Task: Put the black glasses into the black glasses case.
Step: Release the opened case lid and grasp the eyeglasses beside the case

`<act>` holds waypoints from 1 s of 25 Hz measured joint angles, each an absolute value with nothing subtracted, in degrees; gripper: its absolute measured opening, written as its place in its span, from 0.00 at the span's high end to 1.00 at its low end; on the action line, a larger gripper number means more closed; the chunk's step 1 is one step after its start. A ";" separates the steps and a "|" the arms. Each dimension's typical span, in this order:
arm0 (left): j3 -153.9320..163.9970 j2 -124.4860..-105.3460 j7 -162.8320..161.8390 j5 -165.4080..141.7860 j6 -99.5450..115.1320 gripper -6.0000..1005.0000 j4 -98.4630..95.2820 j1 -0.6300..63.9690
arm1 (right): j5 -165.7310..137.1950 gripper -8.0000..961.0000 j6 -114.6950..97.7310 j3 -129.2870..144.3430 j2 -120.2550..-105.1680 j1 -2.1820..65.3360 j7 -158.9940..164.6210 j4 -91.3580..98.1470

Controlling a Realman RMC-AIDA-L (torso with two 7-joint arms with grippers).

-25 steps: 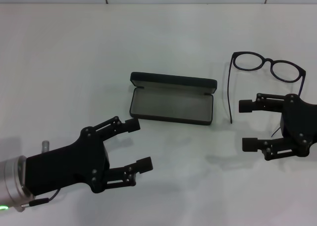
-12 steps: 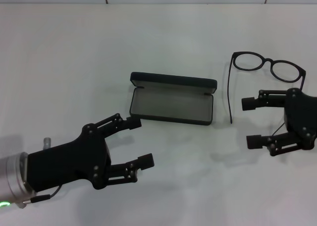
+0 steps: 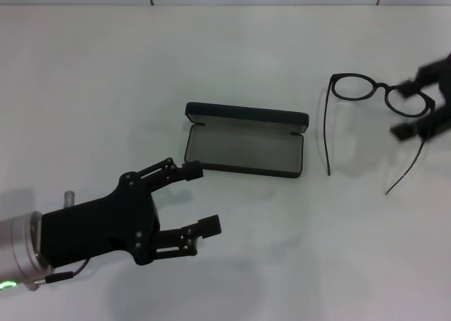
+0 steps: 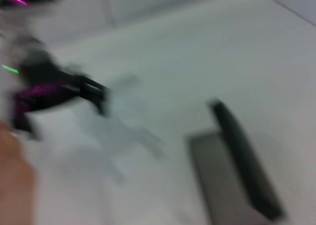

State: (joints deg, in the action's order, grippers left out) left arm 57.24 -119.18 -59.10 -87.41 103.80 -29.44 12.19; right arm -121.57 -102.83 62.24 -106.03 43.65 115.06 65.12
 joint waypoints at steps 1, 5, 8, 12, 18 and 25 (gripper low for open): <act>57.31 -119.22 -59.16 -87.42 103.79 0.11 -29.44 12.34 | -124.60 0.09 -102.96 62.07 -106.28 45.21 117.49 66.55; 57.41 -119.42 -59.23 -87.76 103.79 0.11 -29.42 12.59 | -136.29 0.09 -103.22 62.27 -108.18 50.91 123.22 70.00; 57.21 -119.48 -59.24 -87.79 103.84 0.11 -29.37 12.79 | -144.21 0.09 -103.25 62.52 -109.54 54.77 124.68 69.52; 57.20 -119.53 -59.24 -87.80 103.78 0.11 -28.75 13.79 | -152.86 0.13 -100.84 63.82 -111.83 57.99 124.84 66.28; 57.14 -119.42 -59.14 -87.78 103.58 0.11 -27.43 14.44 | -161.29 0.28 -89.30 69.76 -115.56 58.52 125.20 62.27; 57.12 -119.59 -59.15 -87.79 103.03 0.11 -26.52 14.91 | -160.63 0.34 -78.80 72.77 -116.06 58.23 125.68 54.22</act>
